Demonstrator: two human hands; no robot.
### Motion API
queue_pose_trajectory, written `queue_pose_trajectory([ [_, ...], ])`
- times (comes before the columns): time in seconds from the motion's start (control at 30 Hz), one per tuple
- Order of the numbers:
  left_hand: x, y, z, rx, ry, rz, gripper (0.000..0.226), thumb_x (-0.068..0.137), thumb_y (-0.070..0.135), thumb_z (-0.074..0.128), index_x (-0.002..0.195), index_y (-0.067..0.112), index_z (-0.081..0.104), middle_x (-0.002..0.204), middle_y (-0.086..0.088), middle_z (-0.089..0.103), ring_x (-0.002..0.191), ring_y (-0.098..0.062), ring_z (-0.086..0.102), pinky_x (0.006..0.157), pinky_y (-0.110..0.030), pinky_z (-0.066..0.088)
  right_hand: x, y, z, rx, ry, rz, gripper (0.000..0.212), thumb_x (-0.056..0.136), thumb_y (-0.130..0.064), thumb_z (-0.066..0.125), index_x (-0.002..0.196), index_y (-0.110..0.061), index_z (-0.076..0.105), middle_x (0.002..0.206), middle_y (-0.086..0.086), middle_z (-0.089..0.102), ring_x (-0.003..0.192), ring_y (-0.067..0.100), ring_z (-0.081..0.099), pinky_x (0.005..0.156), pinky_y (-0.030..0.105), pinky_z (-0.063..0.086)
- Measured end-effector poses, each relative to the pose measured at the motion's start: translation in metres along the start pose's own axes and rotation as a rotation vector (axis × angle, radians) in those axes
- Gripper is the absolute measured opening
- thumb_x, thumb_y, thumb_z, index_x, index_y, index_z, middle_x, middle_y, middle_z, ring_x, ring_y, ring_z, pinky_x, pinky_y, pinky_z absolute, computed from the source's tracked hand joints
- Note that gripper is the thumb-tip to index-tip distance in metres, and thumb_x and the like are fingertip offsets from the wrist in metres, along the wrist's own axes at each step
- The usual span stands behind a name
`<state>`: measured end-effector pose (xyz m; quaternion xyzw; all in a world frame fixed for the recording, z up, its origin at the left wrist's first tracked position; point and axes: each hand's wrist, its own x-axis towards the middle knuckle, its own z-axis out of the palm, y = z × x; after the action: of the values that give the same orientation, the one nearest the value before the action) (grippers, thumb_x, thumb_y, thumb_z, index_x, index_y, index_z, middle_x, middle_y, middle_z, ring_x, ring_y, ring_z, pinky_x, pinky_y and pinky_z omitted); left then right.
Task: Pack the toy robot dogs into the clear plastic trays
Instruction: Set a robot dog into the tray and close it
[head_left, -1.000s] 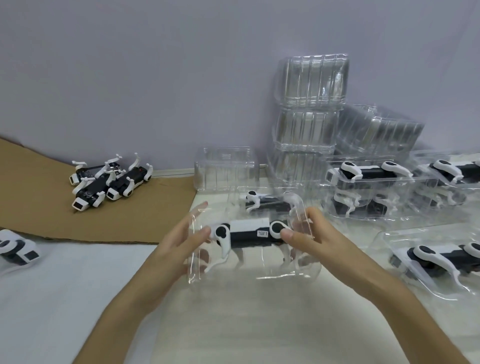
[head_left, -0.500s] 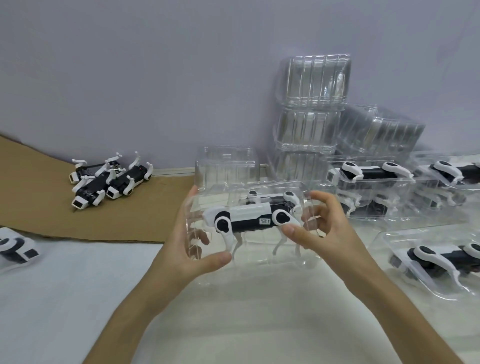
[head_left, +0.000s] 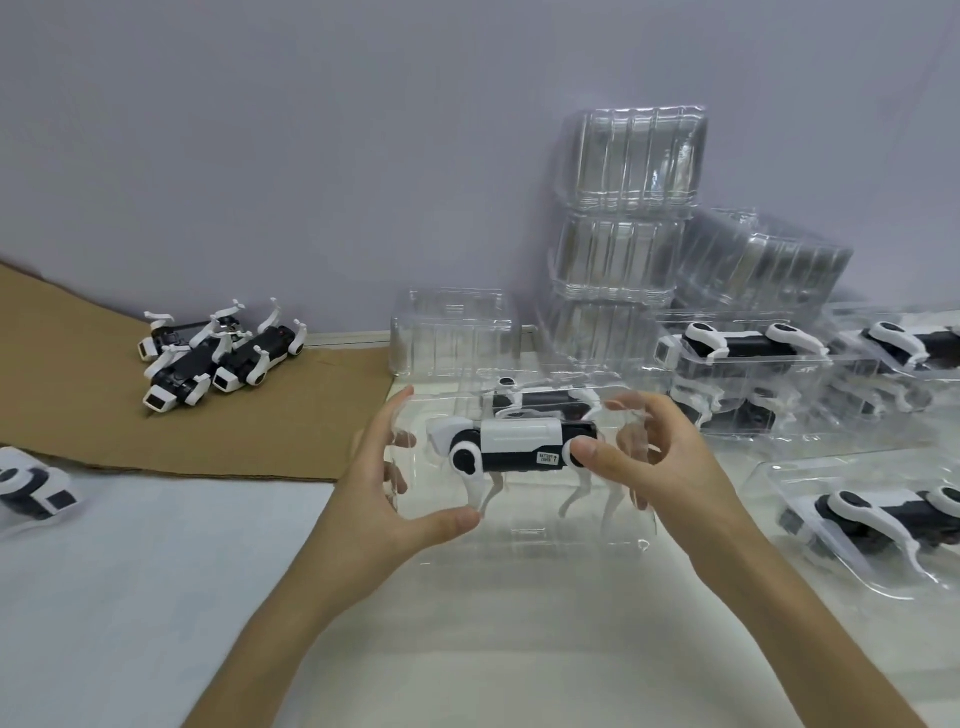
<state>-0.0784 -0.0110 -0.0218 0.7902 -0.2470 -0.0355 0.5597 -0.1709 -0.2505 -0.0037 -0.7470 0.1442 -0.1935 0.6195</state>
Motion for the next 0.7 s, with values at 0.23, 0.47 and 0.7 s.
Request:
queue_pose_trajectory([
  [0.23,-0.002,0.005,-0.003,-0.143,-0.059,-0.060,0.099,0.051,0.059,0.082,0.141,0.053,0.041,0.124,0.008,0.053,0.086,-0.008,0.053,0.077,-0.022,0.046,0.001,-0.002,0.000,0.034,-0.024,0.086,0.068,0.058,-0.061,0.079,0.117,-0.033,0.061,0.080,0.011,0.054,0.049,0.008,0.046,0.053,0.025,0.042],
  [0.47,-0.003,0.008,-0.004,-0.297,-0.071,-0.165,0.086,0.053,0.063,0.076,0.134,0.050,0.049,0.111,0.000,0.054,0.074,-0.009,0.052,0.073,-0.024,0.046,-0.009,-0.007,0.001,-0.041,-0.259,0.127,0.075,0.056,-0.067,0.074,0.122,-0.040,0.053,0.098,-0.003,0.068,0.057,0.011,0.055,0.061,0.018,0.048],
  [0.7,-0.002,0.004,-0.002,-0.359,-0.036,-0.160,0.089,0.050,0.058,0.085,0.132,0.054,0.050,0.108,0.000,0.055,0.089,-0.016,0.057,0.084,-0.034,0.044,-0.005,-0.005,0.000,-0.030,-0.215,0.067,0.072,0.060,-0.050,0.083,0.126,-0.043,0.054,0.092,-0.008,0.060,0.066,0.007,0.050,0.063,0.020,0.041],
])
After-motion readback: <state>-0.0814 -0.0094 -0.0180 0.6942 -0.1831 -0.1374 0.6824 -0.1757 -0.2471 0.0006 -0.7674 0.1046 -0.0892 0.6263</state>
